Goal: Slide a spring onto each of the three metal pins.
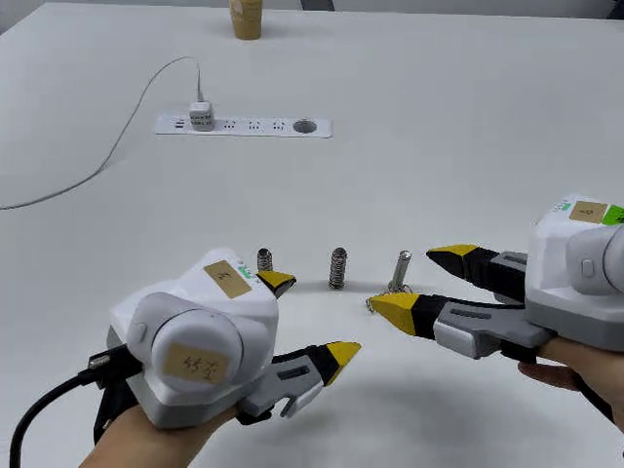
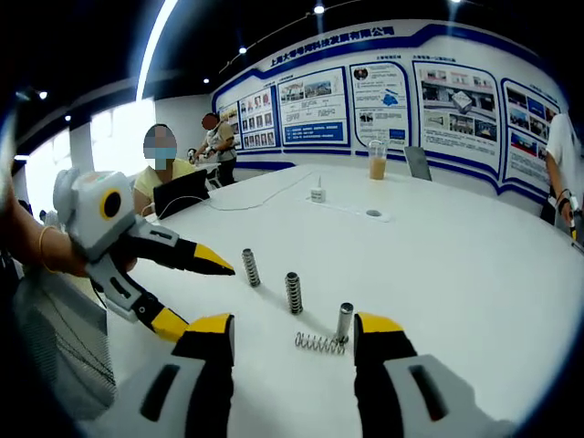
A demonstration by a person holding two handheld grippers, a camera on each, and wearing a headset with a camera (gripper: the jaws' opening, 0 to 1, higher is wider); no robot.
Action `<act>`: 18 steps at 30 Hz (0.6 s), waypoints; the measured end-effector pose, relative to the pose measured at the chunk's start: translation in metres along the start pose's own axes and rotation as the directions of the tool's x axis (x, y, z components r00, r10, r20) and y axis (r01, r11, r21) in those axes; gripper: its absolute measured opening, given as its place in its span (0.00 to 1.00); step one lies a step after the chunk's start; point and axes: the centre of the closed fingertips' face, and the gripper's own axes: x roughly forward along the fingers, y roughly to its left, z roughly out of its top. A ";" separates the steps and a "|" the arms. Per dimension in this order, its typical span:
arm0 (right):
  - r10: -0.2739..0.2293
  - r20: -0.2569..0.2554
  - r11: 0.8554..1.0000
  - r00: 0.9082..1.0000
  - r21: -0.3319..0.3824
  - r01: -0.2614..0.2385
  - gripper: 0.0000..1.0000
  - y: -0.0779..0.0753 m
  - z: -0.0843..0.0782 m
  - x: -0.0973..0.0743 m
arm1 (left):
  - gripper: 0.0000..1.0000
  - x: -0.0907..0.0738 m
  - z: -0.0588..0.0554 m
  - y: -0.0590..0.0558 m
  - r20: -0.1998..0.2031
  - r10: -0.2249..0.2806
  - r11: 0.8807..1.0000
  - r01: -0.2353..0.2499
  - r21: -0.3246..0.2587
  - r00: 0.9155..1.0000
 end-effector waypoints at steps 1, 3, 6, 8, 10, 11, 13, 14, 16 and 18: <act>0.008 0.005 1.000 1.000 0.009 -0.008 0.54 0.001 -0.001 -0.001 | 0.52 0.002 0.000 0.000 -0.004 -0.002 1.000 0.002 0.000 1.000; 0.009 0.011 1.000 1.000 0.015 -0.009 0.55 0.001 -0.002 -0.004 | 0.51 0.005 -0.001 -0.001 -0.007 -0.006 1.000 0.006 -0.006 1.000; 0.019 0.016 1.000 1.000 0.020 -0.019 0.57 0.002 -0.005 -0.009 | 0.50 0.011 -0.001 -0.001 -0.011 -0.017 1.000 0.017 -0.024 1.000; 0.023 0.017 1.000 1.000 0.019 -0.024 0.57 0.001 -0.006 -0.011 | 0.49 0.013 -0.001 -0.001 -0.009 -0.021 0.999 0.021 -0.028 1.000; 0.025 0.018 1.000 1.000 0.017 -0.025 0.58 0.000 -0.007 -0.014 | 0.48 0.017 0.000 0.000 -0.007 -0.027 0.999 0.026 -0.030 1.000; 0.024 0.017 1.000 1.000 0.017 -0.024 0.58 -0.001 -0.008 -0.015 | 0.47 0.020 0.000 0.000 -0.009 -0.028 0.999 0.028 -0.028 1.000; 0.021 0.018 1.000 1.000 0.019 -0.021 0.59 -0.004 -0.009 -0.017 | 0.47 0.023 0.000 -0.001 -0.009 -0.034 0.999 0.033 -0.021 0.999; 0.018 0.021 1.000 1.000 0.020 -0.019 0.59 -0.006 -0.010 -0.019 | 0.45 0.026 0.000 -0.002 -0.012 -0.039 0.999 0.039 -0.020 0.999; 0.022 0.018 0.999 1.000 0.022 -0.023 0.60 -0.008 -0.011 -0.021 | 0.43 0.030 0.000 -0.004 -0.015 -0.055 0.998 0.055 -0.017 0.998; 0.023 0.016 1.000 1.000 0.017 -0.024 0.61 -0.009 -0.013 -0.023 | 0.41 0.034 -0.001 -0.006 -0.021 -0.063 0.998 0.062 -0.006 0.998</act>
